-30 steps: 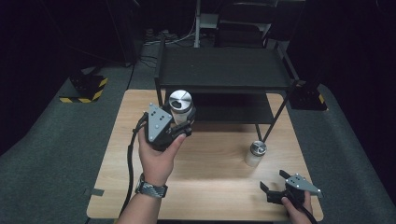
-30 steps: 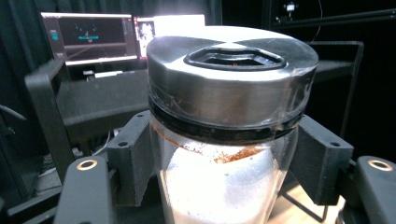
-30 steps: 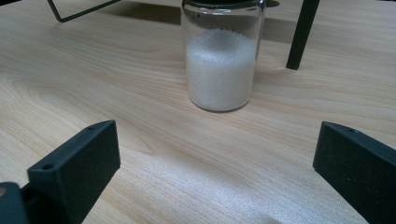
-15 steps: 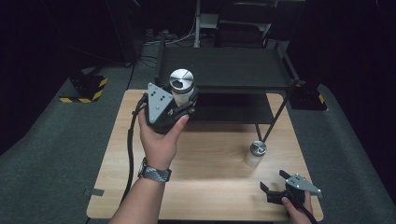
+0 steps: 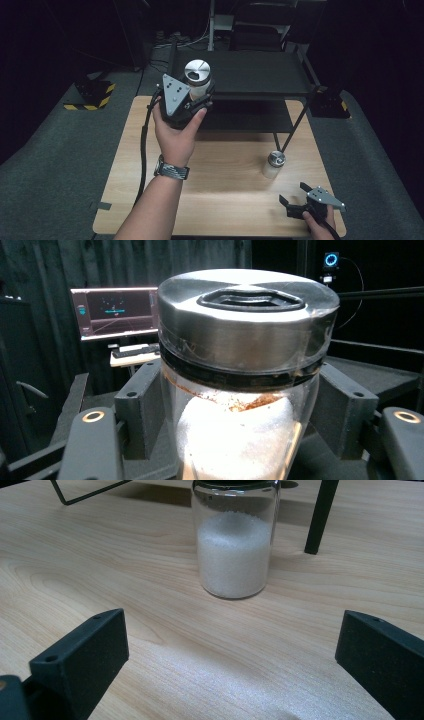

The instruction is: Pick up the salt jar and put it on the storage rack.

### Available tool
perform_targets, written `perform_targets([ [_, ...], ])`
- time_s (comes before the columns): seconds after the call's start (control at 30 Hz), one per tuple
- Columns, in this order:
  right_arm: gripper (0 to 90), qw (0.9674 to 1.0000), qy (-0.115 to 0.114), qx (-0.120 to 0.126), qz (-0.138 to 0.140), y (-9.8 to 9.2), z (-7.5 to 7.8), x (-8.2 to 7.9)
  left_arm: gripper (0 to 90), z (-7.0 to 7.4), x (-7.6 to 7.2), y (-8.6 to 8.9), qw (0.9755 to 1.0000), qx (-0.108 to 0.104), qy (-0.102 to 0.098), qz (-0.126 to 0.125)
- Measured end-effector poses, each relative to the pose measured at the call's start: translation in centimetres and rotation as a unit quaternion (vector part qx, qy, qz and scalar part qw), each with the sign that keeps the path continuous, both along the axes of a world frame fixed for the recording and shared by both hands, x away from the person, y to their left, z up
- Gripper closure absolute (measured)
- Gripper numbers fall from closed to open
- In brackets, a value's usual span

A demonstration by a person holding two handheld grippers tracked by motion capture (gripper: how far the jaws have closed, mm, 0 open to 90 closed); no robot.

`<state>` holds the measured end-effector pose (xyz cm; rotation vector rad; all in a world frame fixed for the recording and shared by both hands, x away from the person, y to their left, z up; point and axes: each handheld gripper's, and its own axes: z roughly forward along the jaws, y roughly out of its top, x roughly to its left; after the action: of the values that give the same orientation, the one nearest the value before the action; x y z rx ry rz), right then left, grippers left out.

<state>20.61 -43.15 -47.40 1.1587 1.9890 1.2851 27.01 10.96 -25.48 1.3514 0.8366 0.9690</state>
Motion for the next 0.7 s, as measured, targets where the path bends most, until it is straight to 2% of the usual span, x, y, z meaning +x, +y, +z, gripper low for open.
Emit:
perform_targets([
  [0.27, 0.4, 1.0000, 0.001, -0.001, 0.003, 0.0, 0.0, 0.1, 31.0, 0.6, 1.7, -0.7, 0.9999, -0.012, 0.008, 0.008],
  [0.5, 0.3, 1.0000, 0.000, 0.001, 0.004, -0.1, 0.0, 0.1, 31.0, 0.8, 3.2, -1.6, 0.9998, -0.008, 0.004, 0.020],
  [0.7, 0.4, 1.0000, -0.001, 0.002, 0.006, -0.2, -0.1, 0.1, 31.0, 1.2, 4.6, -2.3, 0.9996, -0.005, 0.008, 0.025],
])
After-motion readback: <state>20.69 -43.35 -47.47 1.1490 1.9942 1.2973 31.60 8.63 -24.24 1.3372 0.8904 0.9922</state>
